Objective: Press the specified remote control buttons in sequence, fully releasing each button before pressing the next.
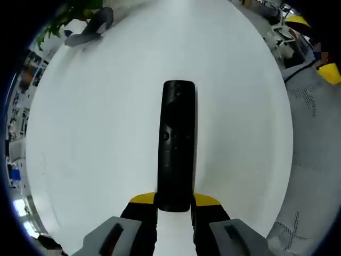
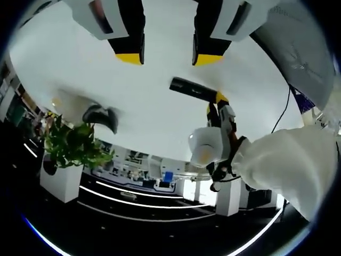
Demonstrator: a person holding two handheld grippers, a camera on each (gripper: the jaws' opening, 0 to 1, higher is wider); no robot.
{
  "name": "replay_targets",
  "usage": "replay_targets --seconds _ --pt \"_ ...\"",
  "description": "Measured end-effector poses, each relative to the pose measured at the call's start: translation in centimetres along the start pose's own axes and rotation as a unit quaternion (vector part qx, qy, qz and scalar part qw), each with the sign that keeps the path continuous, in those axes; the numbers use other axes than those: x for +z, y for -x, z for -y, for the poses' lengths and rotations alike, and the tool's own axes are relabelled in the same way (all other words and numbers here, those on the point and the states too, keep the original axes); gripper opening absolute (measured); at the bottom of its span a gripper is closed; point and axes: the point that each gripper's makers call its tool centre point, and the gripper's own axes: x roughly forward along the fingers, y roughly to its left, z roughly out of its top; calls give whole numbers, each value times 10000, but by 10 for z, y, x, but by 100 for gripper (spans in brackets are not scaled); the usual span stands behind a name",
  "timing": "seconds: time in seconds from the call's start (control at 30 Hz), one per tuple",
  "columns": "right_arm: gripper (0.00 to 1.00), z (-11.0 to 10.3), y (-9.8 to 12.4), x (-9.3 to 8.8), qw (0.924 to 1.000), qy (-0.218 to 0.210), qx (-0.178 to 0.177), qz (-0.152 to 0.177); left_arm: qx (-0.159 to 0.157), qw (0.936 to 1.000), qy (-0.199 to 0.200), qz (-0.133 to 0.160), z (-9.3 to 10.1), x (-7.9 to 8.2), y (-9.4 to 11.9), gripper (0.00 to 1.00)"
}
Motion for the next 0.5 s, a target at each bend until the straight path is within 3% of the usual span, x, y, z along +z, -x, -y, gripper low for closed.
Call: replay_targets --seconds 0.37,0.5 --pt "15 -2 2 -1 10000 -46 60 -45 6 9998 92 188 29 -4 1 23" --pt "15 0 2 1 10000 -1 12 -7 0 9998 100 196 38 -4 1 23"
